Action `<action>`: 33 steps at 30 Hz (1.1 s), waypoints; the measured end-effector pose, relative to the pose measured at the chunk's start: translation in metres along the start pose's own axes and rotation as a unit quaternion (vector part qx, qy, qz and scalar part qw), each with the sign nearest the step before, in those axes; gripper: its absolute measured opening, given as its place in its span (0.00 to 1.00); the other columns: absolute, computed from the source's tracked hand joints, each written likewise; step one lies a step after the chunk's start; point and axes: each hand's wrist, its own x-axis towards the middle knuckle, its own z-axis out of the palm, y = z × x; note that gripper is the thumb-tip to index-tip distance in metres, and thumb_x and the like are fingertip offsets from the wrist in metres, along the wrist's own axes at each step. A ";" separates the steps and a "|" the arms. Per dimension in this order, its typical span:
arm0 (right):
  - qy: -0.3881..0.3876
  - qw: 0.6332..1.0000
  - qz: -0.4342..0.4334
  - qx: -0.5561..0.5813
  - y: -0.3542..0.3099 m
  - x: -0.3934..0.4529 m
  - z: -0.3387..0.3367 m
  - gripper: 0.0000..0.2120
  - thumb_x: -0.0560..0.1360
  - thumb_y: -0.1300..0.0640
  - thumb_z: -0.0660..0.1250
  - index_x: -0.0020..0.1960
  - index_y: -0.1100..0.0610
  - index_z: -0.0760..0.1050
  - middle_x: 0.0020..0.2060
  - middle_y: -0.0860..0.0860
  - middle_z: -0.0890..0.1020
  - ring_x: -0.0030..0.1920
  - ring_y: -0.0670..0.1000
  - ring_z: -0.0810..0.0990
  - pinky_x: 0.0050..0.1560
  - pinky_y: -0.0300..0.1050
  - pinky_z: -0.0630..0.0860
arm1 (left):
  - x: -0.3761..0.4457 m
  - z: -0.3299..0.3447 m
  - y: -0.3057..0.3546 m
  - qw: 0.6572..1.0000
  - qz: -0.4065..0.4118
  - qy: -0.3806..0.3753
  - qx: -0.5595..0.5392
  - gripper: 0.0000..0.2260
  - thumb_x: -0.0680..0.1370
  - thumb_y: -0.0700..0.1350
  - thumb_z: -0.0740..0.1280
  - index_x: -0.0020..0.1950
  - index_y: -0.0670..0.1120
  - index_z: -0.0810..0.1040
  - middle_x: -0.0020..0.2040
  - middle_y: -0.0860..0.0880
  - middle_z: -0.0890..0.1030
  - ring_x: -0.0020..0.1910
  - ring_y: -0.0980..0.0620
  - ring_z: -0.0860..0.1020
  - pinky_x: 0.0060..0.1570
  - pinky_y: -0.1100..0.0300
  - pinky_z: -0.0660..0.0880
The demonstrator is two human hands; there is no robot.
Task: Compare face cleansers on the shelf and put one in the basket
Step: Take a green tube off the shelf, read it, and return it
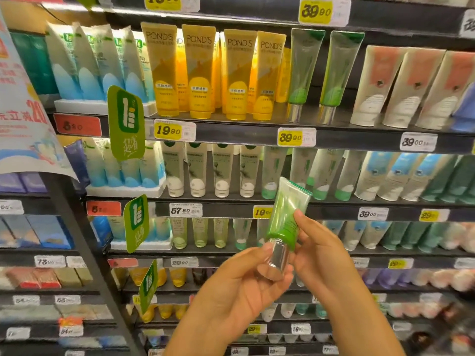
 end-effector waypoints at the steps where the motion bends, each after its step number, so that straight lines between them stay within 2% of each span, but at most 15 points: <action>1: 0.004 1.000 0.002 0.002 0.000 -0.001 -0.003 0.15 0.68 0.56 0.67 0.51 0.64 0.74 0.35 0.56 0.82 0.36 0.53 0.80 0.39 0.49 0.79 | 0.002 -0.001 -0.003 1.000 -0.005 -0.004 0.002 0.09 0.65 0.37 0.74 0.42 0.33 0.82 0.40 0.37 0.75 0.33 0.45 0.80 0.32 0.57 0.80; 6: 0.025 1.000 0.007 -0.002 -0.004 -0.002 -0.019 0.15 0.68 0.56 0.67 0.50 0.64 0.74 0.36 0.57 0.80 0.35 0.53 0.79 0.32 0.46 0.79 | 0.015 -0.002 -0.016 1.000 -0.020 -0.017 0.008 0.12 0.65 0.37 0.75 0.46 0.33 0.82 0.42 0.39 0.74 0.37 0.46 0.78 0.33 0.57 0.80; 10: 0.009 1.000 -0.030 -0.001 -0.017 0.002 -0.035 0.17 0.68 0.57 0.67 0.53 0.65 0.75 0.36 0.56 0.82 0.35 0.51 0.81 0.36 0.47 0.81 | 0.034 0.003 -0.022 0.996 0.009 -0.005 0.087 0.12 0.62 0.38 0.75 0.43 0.37 0.84 0.40 0.38 0.82 0.37 0.45 0.81 0.36 0.56 0.80; 14: -0.022 0.997 -0.078 -0.022 -0.040 0.006 -0.051 0.16 0.68 0.58 0.67 0.53 0.63 0.75 0.37 0.53 0.84 0.37 0.50 0.83 0.39 0.43 0.81 | 0.057 0.014 -0.031 0.990 0.041 0.012 0.138 0.10 0.65 0.36 0.74 0.46 0.39 0.84 0.43 0.40 0.83 0.40 0.46 0.82 0.41 0.56 0.81; 18: -0.029 0.994 -0.103 -0.034 -0.059 0.015 -0.066 0.16 0.68 0.60 0.66 0.55 0.61 0.75 0.42 0.55 0.83 0.40 0.50 0.82 0.41 0.44 0.81 | 0.079 0.030 -0.044 0.984 0.085 0.021 0.158 0.11 0.64 0.36 0.72 0.45 0.43 0.85 0.44 0.41 0.84 0.41 0.48 0.82 0.45 0.55 0.81; 22: -0.032 0.992 -0.112 -0.040 -0.082 0.027 -0.077 0.21 0.66 0.60 0.67 0.59 0.60 0.72 0.47 0.55 0.82 0.44 0.51 0.82 0.47 0.47 0.80 | 0.096 0.049 -0.053 0.979 0.127 0.026 0.157 0.16 0.66 0.36 0.72 0.53 0.39 0.81 0.49 0.41 0.83 0.45 0.49 0.82 0.49 0.54 0.80; 26: -0.076 0.982 -0.141 -0.096 -0.111 0.039 -0.082 0.23 0.63 0.57 0.69 0.57 0.56 0.73 0.45 0.50 0.85 0.47 0.50 0.83 0.44 0.44 0.80 | 0.111 0.072 -0.053 0.965 0.163 0.048 0.199 0.22 0.66 0.38 0.71 0.60 0.38 0.75 0.51 0.43 0.83 0.46 0.47 0.81 0.56 0.48 0.76; 29: -0.107 0.972 -0.154 -0.143 -0.130 0.047 -0.085 0.28 0.59 0.53 0.72 0.58 0.55 0.72 0.49 0.53 0.84 0.51 0.52 0.83 0.49 0.47 0.78 | 0.118 0.086 -0.049 0.951 0.187 0.056 0.241 0.23 0.66 0.39 0.71 0.61 0.39 0.75 0.51 0.42 0.83 0.48 0.46 0.80 0.61 0.45 0.72; 31: -0.126 0.967 -0.166 -0.149 -0.141 0.053 -0.085 0.30 0.57 0.50 0.73 0.58 0.54 0.73 0.50 0.54 0.84 0.53 0.53 0.82 0.52 0.50 0.77 | 0.121 0.095 -0.044 0.937 0.211 0.061 0.272 0.20 0.67 0.39 0.71 0.58 0.40 0.78 0.51 0.42 0.83 0.47 0.47 0.81 0.59 0.45 0.73; 33: -0.145 0.961 -0.181 -0.151 -0.149 0.059 -0.084 0.30 0.57 0.49 0.74 0.57 0.54 0.74 0.49 0.53 0.84 0.52 0.53 0.82 0.51 0.49 0.77 | 0.123 0.104 -0.038 0.922 0.233 0.058 0.303 0.17 0.68 0.40 0.70 0.57 0.42 0.79 0.50 0.43 0.83 0.47 0.49 0.82 0.52 0.52 0.79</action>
